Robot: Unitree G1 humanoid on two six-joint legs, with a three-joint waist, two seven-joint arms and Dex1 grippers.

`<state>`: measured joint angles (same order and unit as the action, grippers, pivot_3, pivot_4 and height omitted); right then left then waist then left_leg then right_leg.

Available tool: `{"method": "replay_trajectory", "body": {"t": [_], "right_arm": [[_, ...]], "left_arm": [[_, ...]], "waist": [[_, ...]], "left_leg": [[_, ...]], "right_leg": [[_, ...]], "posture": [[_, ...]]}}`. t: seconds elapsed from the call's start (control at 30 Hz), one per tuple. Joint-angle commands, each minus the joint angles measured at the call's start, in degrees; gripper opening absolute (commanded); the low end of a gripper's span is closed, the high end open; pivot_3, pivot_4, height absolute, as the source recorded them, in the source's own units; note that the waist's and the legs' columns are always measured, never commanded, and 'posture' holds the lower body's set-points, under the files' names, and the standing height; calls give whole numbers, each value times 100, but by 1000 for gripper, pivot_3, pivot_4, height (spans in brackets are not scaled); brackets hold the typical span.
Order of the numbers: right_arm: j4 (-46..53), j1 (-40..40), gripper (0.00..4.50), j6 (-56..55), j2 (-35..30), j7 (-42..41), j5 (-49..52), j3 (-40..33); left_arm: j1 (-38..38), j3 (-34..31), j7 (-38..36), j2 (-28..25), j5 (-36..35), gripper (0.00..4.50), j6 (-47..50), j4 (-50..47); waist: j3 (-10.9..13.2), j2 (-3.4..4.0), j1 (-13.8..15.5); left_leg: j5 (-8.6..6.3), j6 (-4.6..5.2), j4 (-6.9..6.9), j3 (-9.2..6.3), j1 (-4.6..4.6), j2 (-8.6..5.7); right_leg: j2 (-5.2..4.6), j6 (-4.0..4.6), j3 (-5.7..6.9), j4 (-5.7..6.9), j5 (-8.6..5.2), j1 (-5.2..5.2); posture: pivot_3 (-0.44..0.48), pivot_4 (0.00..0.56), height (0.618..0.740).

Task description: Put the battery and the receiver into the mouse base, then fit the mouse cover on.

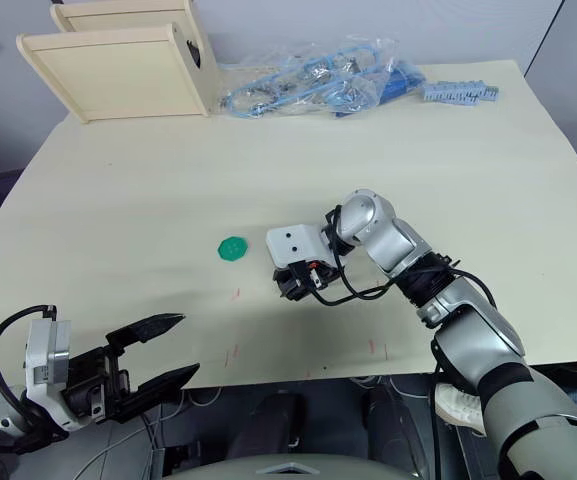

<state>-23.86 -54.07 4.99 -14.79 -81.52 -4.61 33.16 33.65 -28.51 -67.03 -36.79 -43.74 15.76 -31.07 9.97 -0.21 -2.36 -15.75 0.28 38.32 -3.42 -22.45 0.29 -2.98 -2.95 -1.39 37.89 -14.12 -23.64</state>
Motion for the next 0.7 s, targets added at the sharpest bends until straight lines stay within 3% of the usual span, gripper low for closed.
{"method": "replay_trajectory", "body": {"t": [0.03,0.4,0.53,0.7], "right_arm": [[-5,-131,1615,-175,18,-29,-26,-30],[-278,-129,1615,167,74,-196,141,-138],[-874,-26,1615,304,90,-213,169,-185],[-567,59,1615,679,221,-208,1099,-1057]], "left_arm": [[59,-12,16,-20,-28,4500,-58,-195],[85,-24,29,-24,-53,4500,-56,-205],[75,-21,43,-21,-52,4500,-61,-209],[43,-10,67,-10,-47,4500,-72,-193]], "waist": [[0,0,-1],[0,0,0],[-1,0,3],[-3,-2,27]], "left_leg": [[0,0,0,1,0,0],[0,0,0,-1,1,0],[0,0,0,-1,3,0],[0,0,0,-2,5,-1]], "right_leg": [[0,0,-1,0,0,0],[0,0,0,1,0,0],[0,0,0,1,0,2],[-1,0,0,0,0,8]], "posture": [[0,150,740],[0,150,740],[0,150,740],[0,150,740]]}}
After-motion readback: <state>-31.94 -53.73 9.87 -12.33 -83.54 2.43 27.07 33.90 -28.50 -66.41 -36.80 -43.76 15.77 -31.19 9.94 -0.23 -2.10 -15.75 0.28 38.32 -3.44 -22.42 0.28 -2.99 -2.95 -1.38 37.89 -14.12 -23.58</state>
